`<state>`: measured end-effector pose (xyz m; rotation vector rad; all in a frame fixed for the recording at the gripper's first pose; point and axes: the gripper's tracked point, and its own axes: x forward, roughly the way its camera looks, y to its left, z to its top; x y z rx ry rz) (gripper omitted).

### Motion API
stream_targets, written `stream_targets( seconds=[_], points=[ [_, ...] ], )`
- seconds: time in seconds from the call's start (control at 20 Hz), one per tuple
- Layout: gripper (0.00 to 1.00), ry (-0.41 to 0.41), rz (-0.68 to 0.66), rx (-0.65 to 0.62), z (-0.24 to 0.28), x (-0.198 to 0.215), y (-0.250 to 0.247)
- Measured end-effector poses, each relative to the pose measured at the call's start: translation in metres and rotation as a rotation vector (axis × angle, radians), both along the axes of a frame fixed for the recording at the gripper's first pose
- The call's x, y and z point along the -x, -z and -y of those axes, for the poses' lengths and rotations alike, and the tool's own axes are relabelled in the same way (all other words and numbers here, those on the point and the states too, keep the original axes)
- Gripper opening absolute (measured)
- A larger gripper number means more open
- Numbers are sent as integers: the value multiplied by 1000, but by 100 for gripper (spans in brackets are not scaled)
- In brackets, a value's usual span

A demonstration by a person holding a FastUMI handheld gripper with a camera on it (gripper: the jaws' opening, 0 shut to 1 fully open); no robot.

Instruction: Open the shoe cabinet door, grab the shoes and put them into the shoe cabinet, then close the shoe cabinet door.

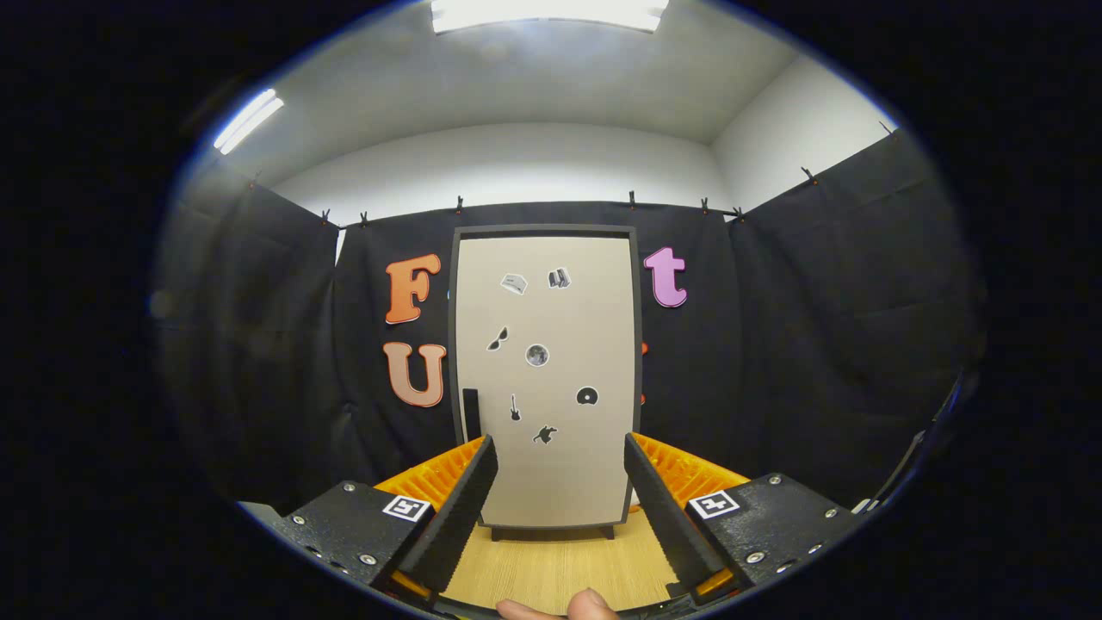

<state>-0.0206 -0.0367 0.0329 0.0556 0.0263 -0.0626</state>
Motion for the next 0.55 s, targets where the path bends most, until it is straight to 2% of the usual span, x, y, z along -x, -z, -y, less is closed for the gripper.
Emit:
stream_targets(
  seconds=[0.55],
  points=[
    [94, 31, -14, -9, -13, -15, 5]
  ],
)
